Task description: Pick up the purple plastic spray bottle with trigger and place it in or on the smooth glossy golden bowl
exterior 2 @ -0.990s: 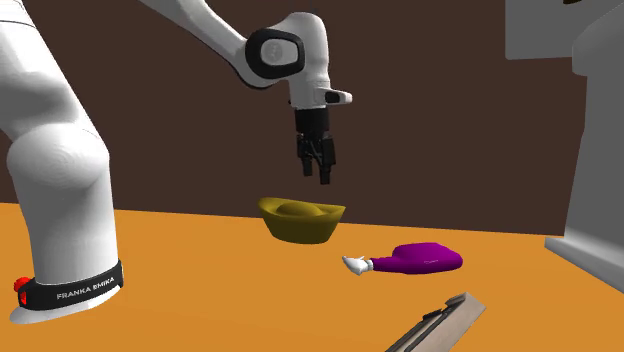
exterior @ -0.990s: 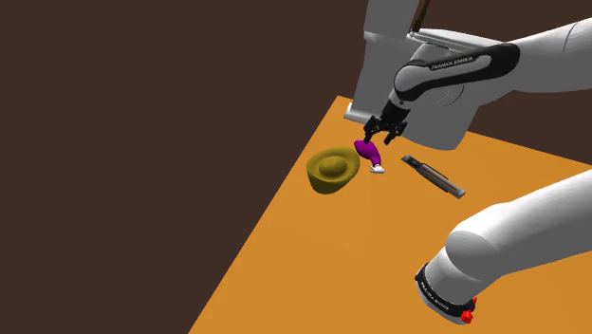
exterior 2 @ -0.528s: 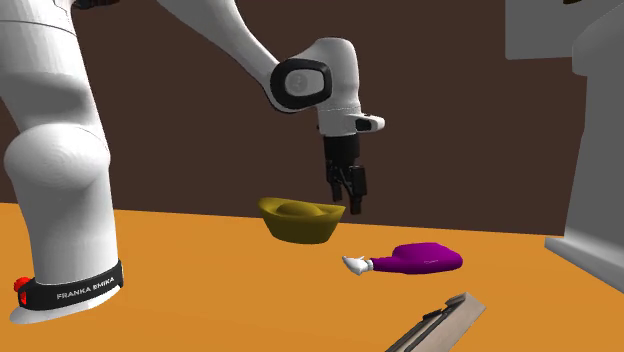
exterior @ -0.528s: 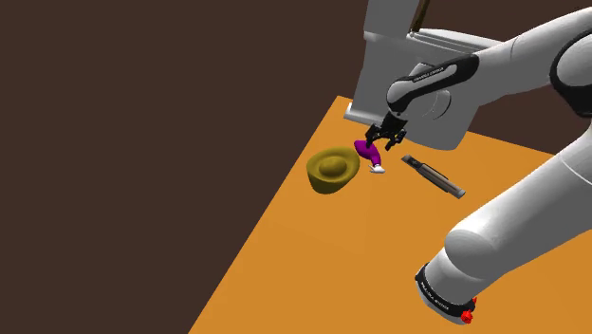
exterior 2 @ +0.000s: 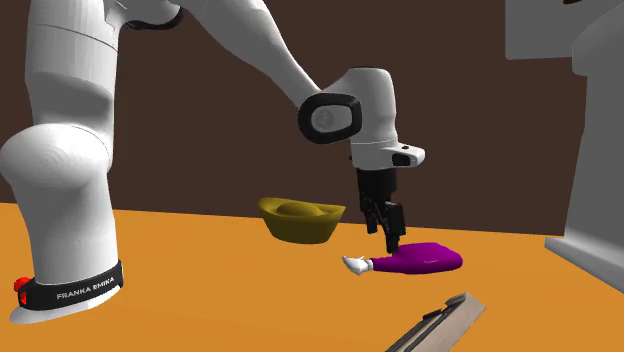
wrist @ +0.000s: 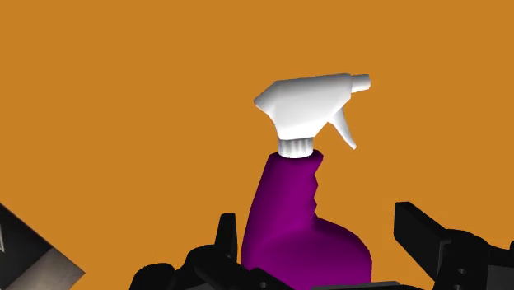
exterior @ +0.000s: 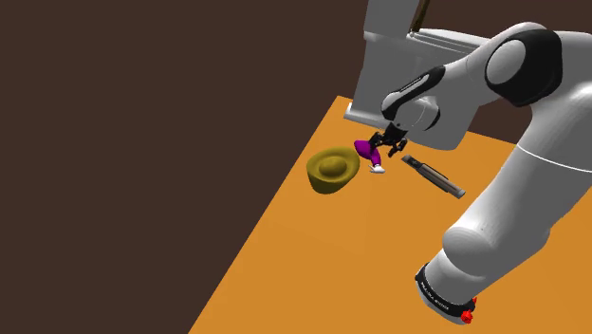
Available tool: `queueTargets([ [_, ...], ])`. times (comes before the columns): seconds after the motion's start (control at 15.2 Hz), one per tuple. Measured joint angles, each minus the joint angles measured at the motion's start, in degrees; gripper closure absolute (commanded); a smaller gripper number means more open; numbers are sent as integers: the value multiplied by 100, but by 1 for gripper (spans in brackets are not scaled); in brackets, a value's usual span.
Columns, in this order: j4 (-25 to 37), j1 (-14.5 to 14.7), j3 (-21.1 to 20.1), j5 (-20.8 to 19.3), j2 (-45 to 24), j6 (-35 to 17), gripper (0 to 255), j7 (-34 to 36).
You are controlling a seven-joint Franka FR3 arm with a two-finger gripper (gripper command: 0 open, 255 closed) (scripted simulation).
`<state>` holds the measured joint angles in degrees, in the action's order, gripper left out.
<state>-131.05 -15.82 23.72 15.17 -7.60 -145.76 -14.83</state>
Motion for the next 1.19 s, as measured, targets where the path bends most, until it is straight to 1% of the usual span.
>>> queueTargets([
  [0.13,116,-88,-21,240,-273,-131,0,-161],
  [0.53,244,-199,-189,662,-748,-423,0,-436],
  [0.66,251,-223,-230,743,-833,-490,0,-493],
  [0.99,259,-234,-247,776,-868,-516,0,-516],
  [1.06,259,-234,-247,776,-868,-516,255,-516],
  [1.19,264,-238,-241,775,-858,-519,255,-516],
])
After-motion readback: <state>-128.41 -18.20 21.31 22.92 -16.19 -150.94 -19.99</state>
